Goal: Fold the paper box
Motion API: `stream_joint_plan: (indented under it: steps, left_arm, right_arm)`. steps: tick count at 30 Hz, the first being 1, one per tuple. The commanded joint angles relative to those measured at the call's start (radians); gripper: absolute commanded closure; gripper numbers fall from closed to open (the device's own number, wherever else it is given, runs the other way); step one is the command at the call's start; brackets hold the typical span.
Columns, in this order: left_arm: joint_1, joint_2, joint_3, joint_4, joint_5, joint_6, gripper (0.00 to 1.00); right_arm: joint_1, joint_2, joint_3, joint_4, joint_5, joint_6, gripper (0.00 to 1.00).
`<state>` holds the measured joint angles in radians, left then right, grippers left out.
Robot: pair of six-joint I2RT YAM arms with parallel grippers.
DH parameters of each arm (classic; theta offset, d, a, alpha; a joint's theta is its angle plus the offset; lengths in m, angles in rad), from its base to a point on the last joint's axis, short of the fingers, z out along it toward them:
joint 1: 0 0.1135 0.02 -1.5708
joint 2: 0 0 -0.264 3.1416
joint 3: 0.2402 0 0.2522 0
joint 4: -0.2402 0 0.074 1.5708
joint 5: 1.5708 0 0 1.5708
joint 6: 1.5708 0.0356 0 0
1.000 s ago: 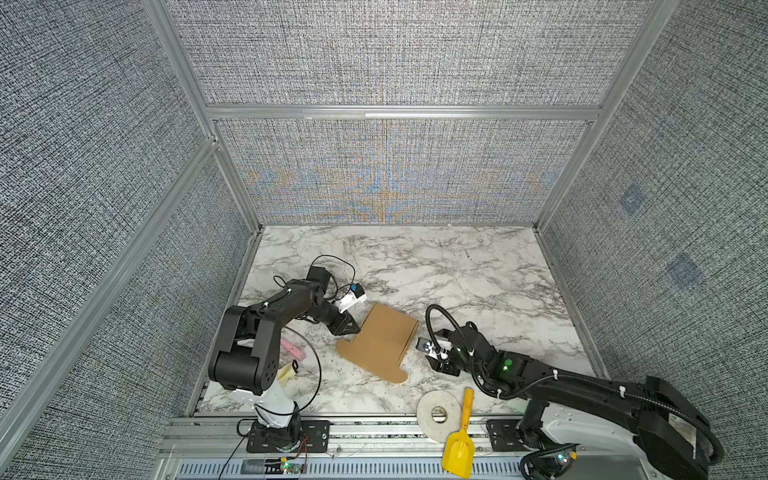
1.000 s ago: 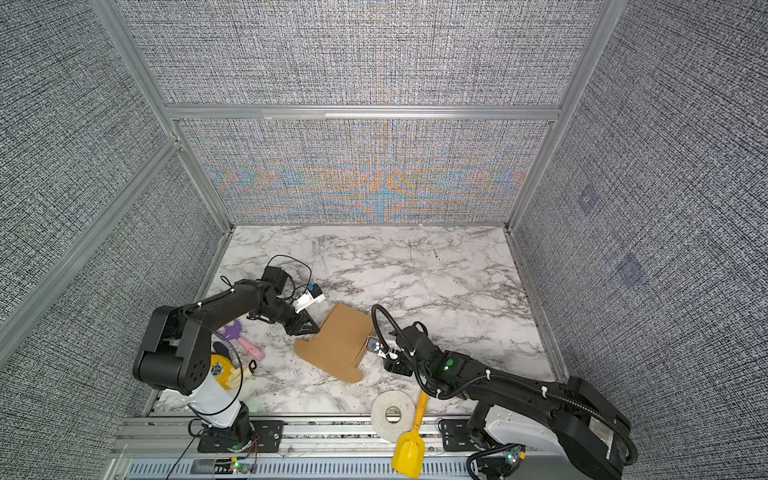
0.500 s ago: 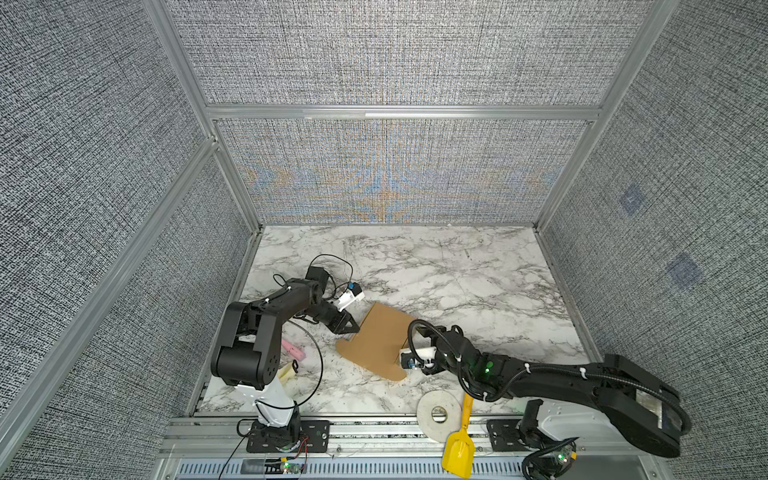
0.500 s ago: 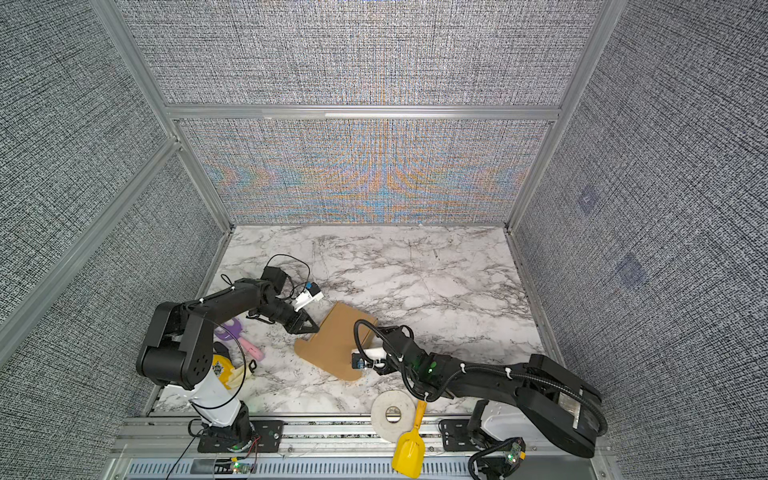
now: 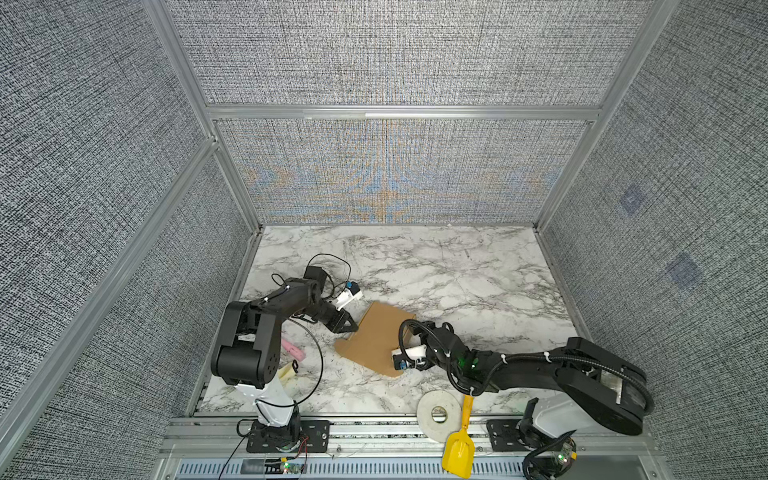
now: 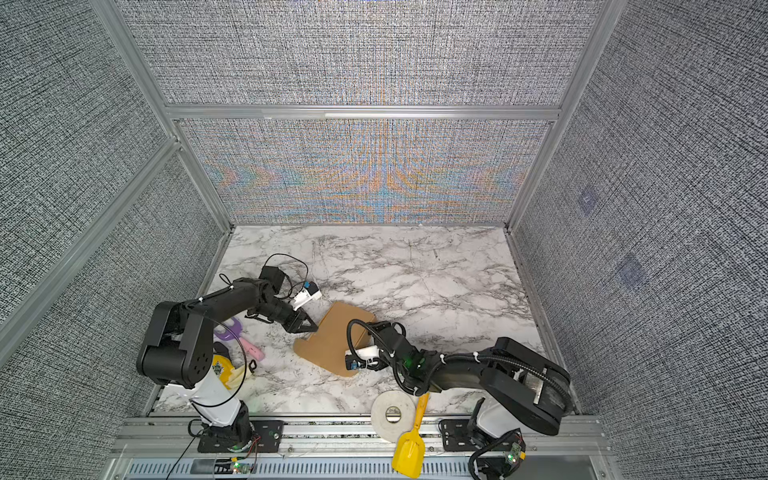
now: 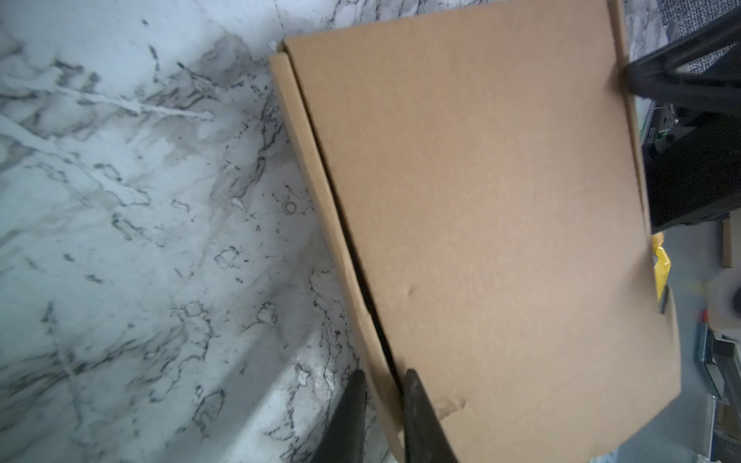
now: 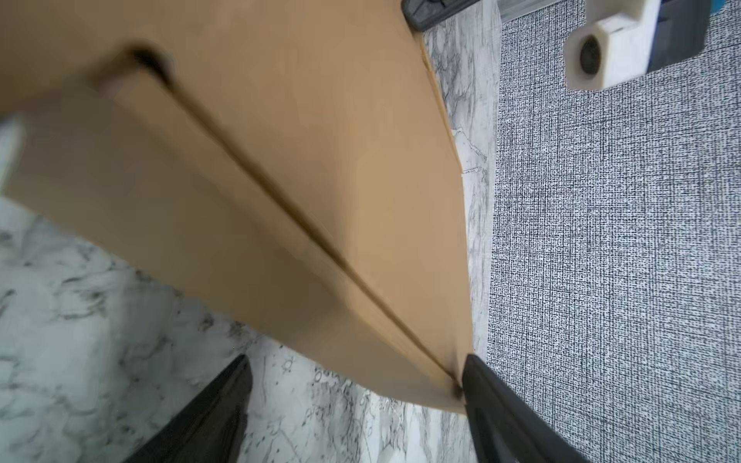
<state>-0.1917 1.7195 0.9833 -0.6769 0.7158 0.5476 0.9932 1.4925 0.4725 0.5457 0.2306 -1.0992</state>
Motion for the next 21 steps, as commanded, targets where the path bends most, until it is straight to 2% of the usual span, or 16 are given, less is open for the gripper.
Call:
stream_joint_plan:
  steps: [1, 9, 14, 21]
  left_arm:
    - [0.003, 0.006, -0.004, 0.020, -0.062, 0.015, 0.79]
    - [0.004, 0.007, -0.006, 0.017, -0.030, 0.016, 0.79]
    - [0.005, 0.007, 0.003, 0.011, -0.020, 0.020, 0.77]
    - [0.005, -0.028, 0.019, -0.001, 0.008, 0.024, 0.74]
  right_arm:
    - [-0.008, 0.025, 0.010, 0.090, -0.041, -0.029, 0.18]
    - [-0.017, 0.087, 0.023, 0.185, -0.086, -0.051, 0.22]
    - [-0.023, 0.086, 0.039, 0.189, -0.110, -0.038, 0.34]
    - [-0.041, 0.082, 0.045, 0.186, -0.131, -0.013, 0.39]
